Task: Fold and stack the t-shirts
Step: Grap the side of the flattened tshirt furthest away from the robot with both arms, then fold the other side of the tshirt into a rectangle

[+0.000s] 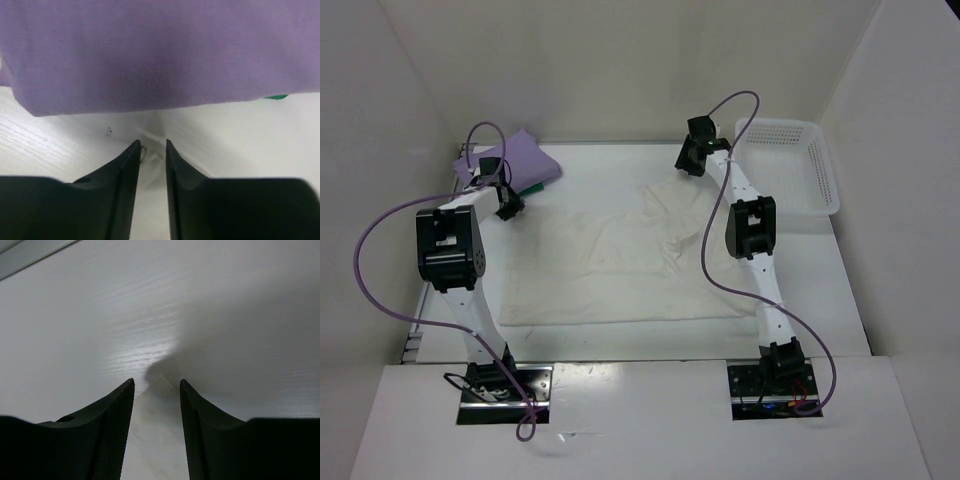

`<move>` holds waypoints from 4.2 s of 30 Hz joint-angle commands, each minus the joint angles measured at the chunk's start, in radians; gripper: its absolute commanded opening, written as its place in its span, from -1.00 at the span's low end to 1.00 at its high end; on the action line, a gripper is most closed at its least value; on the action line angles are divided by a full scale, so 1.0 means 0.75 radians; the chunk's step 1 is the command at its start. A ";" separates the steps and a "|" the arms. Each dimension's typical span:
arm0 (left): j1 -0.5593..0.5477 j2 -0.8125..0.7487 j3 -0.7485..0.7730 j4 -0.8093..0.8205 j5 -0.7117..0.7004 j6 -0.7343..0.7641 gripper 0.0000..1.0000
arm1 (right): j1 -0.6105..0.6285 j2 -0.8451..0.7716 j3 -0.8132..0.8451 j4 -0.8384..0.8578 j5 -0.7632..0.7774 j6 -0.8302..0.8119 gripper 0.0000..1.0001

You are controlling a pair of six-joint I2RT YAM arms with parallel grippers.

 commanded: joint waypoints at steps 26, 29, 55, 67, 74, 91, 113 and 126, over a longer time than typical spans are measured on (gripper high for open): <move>0.006 -0.177 -0.092 0.107 0.107 -0.001 -1.00 | -0.031 -0.111 0.064 -0.023 -0.094 0.009 -0.34; 0.006 -0.177 -0.092 0.107 0.107 -0.001 -1.00 | -0.044 -0.079 0.050 -0.011 -0.094 -0.016 -0.05; 0.006 -0.202 -0.117 0.119 0.158 -0.040 -1.00 | 0.034 0.024 0.113 -0.066 -0.102 -0.043 -0.97; 0.006 -0.298 -0.186 0.107 0.158 -0.028 -1.00 | -0.009 -0.464 -0.235 -0.042 -0.130 0.000 -1.00; 0.019 -0.396 -0.268 0.119 0.158 -0.028 -1.00 | -0.085 -0.999 -1.170 0.242 -0.184 0.105 -1.00; 0.056 -0.723 -0.448 -0.016 0.184 0.001 -1.00 | -0.146 -1.804 -1.952 0.193 -0.155 0.129 -1.00; 0.068 -0.958 -0.616 -0.243 0.146 0.025 -1.00 | -0.170 -2.318 -2.249 -0.310 -0.307 0.242 -1.00; 0.068 -1.014 -0.630 -0.366 0.041 0.011 -0.67 | -0.154 -2.318 -2.192 -0.510 -0.262 0.195 -0.46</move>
